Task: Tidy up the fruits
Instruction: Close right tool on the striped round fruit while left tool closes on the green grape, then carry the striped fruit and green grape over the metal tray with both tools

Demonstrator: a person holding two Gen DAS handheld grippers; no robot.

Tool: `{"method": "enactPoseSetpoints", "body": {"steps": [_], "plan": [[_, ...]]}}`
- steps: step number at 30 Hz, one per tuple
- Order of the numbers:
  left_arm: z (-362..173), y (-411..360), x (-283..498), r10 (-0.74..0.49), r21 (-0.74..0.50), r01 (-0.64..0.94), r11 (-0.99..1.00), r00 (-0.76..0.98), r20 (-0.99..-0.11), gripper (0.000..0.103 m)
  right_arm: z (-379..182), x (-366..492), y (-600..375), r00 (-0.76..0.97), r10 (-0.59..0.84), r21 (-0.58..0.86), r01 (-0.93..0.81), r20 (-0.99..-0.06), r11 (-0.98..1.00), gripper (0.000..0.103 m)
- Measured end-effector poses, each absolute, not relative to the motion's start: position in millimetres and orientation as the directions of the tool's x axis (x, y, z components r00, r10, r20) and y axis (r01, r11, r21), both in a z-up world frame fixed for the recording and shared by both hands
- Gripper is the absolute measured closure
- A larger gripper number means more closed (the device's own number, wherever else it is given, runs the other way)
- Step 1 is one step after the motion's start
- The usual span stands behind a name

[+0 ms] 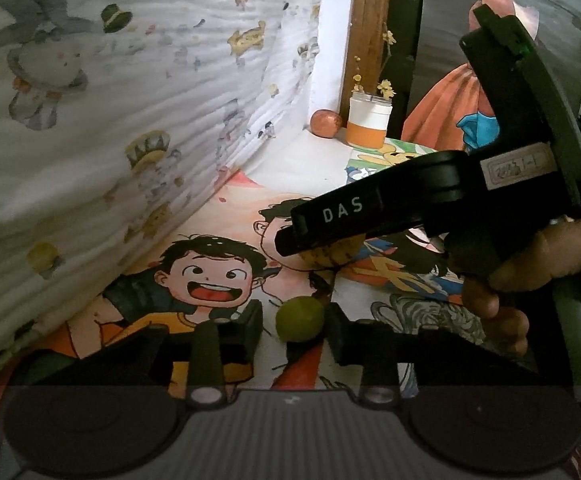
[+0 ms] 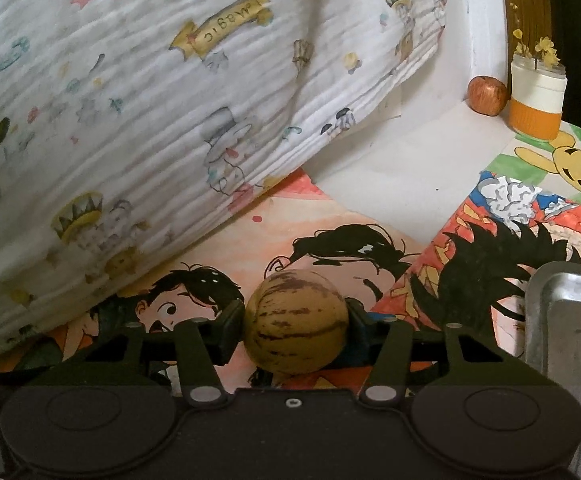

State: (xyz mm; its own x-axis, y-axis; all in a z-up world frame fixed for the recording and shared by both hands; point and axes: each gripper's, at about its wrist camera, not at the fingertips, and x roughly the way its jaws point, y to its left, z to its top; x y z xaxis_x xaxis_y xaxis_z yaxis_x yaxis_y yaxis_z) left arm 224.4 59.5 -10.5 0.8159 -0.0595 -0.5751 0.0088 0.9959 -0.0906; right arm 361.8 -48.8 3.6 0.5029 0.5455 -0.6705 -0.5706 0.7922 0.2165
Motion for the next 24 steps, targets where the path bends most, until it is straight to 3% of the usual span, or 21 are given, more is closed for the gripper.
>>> {"method": "enactPoseSetpoints", "body": {"steps": [6,24], "plan": [[-10.9,60.0,224.9,-0.074,-0.1,0.02,0.995,0.816,-0.573,0.075,3.4,359.8,-49.9,0.506,0.545,0.219,-0.567,-0.669,0.794,0.047],[-6.6,69.8,229.8,-0.117,-0.18,0.011,0.984,0.801,-0.587,0.076,7.7,353.3,-71.1,0.496,0.588,0.307,-0.536,-0.639,0.786,0.048]]}}
